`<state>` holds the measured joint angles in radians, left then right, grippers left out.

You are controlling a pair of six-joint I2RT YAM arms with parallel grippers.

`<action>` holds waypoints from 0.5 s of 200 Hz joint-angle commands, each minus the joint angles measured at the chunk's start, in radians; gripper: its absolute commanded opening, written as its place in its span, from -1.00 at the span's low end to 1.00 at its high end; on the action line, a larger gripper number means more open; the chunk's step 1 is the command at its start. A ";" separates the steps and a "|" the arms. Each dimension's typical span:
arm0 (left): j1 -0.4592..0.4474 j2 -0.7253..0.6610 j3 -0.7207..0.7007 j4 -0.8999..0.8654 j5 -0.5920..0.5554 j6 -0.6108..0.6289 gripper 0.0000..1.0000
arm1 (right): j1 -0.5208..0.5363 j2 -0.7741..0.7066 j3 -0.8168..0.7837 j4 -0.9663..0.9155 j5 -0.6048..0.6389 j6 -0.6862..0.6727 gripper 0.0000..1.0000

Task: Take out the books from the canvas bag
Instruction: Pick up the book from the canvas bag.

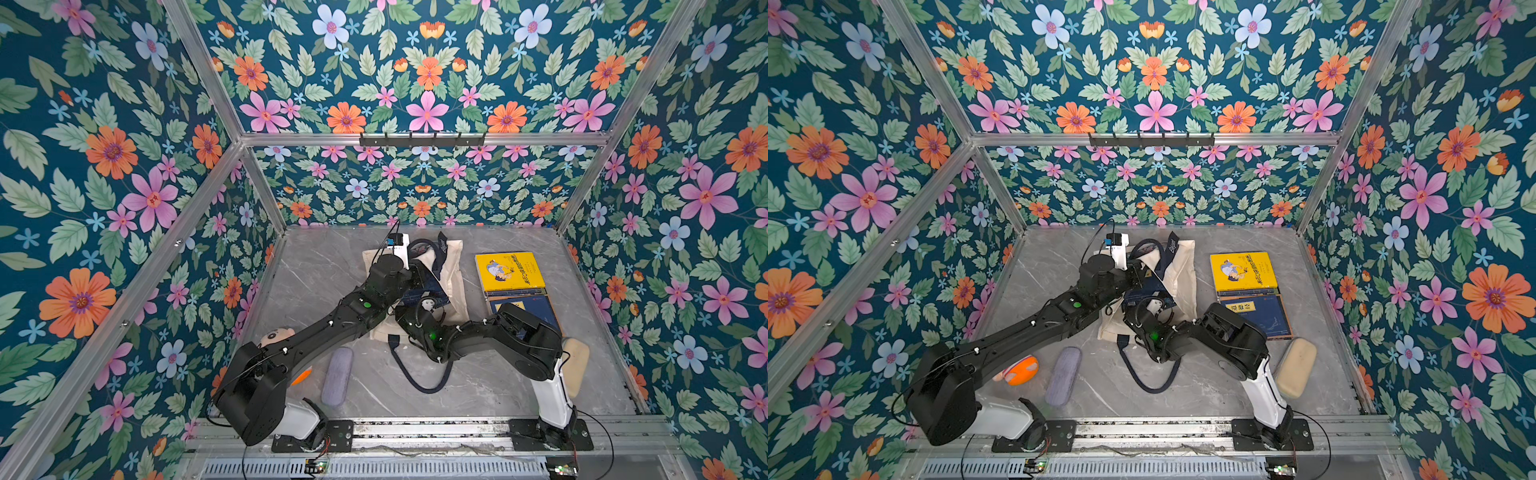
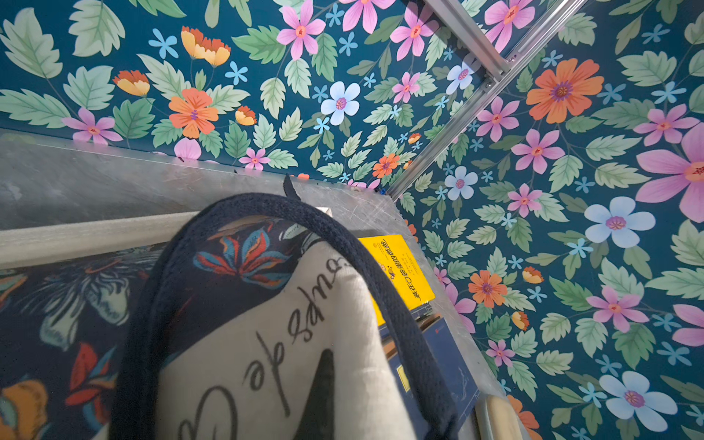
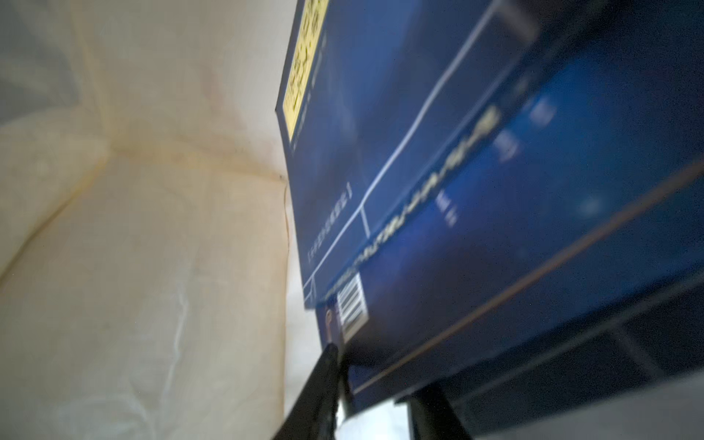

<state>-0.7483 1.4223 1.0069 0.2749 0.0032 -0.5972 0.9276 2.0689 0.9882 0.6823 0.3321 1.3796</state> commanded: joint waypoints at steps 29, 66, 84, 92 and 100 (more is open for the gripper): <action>-0.003 0.003 0.010 0.050 0.003 -0.005 -1.00 | -0.031 -0.013 0.016 -0.005 0.031 -0.026 -0.42; -0.004 0.003 0.012 0.047 0.003 -0.004 -1.00 | -0.046 -0.044 0.008 -0.046 0.080 -0.049 -0.51; -0.004 0.001 0.012 0.046 0.003 -0.002 -1.00 | -0.067 -0.036 0.000 -0.050 0.082 -0.035 -0.50; -0.004 0.002 0.012 0.046 0.003 -0.002 -1.00 | -0.078 -0.032 -0.005 -0.040 0.080 -0.030 -0.52; -0.003 0.000 0.013 0.046 0.004 -0.002 -1.00 | -0.087 -0.029 -0.009 -0.028 0.077 -0.033 -0.61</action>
<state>-0.7528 1.4281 1.0069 0.2749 0.0029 -0.5972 0.8646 2.0338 0.9863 0.6323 0.3553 1.3533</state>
